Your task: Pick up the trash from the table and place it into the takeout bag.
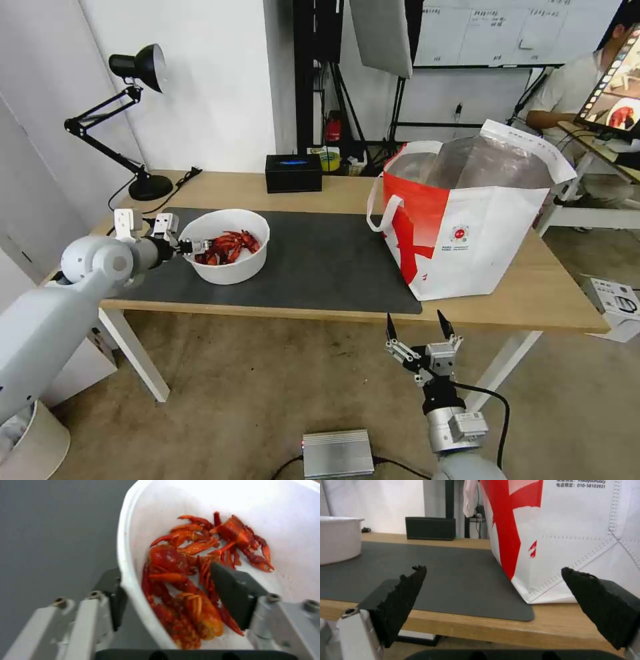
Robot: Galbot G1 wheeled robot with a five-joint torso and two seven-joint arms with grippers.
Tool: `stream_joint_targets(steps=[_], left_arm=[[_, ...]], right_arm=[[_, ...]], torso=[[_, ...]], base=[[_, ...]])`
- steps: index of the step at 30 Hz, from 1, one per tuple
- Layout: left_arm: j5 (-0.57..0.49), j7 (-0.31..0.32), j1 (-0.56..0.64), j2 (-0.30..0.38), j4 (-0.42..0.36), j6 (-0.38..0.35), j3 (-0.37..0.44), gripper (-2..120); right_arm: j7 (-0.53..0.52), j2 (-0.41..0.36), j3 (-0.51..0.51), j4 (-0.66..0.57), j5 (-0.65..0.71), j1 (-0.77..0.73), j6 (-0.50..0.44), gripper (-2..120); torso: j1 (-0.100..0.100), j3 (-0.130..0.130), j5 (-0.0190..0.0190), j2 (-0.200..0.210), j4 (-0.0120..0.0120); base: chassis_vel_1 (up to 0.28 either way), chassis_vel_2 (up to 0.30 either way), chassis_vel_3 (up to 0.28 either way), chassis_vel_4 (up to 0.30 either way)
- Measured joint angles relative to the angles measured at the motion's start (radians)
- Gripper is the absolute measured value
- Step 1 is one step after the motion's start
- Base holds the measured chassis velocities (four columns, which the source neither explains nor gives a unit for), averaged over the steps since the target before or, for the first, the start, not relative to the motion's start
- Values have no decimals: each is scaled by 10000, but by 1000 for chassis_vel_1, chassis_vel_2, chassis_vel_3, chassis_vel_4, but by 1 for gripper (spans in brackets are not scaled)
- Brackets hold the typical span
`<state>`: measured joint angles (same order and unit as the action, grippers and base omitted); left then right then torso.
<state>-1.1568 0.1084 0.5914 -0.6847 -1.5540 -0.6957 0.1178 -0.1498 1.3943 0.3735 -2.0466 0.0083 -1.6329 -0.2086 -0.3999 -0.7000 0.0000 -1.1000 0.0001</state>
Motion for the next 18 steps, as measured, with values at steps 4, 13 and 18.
stream_joint_targets(steps=[4,13,18], left_arm=[[38,-38,84,-18,-80,12,47,45],[174,-79,370,2,-373,51,183,10],[176,-117,594,69,-590,65,343,0]], right_arm=[[0,0,0,0,0,0,0,100],[0,0,0,0,0,0,0,100],[0,0,0,0,0,0,0,100]], torso=[[0,0,0,0,-1],[0,1,0,0,-2],[0,1,0,0,-2]], base=[[0,0,0,0],[0,0,0,0],[0,0,0,0]])
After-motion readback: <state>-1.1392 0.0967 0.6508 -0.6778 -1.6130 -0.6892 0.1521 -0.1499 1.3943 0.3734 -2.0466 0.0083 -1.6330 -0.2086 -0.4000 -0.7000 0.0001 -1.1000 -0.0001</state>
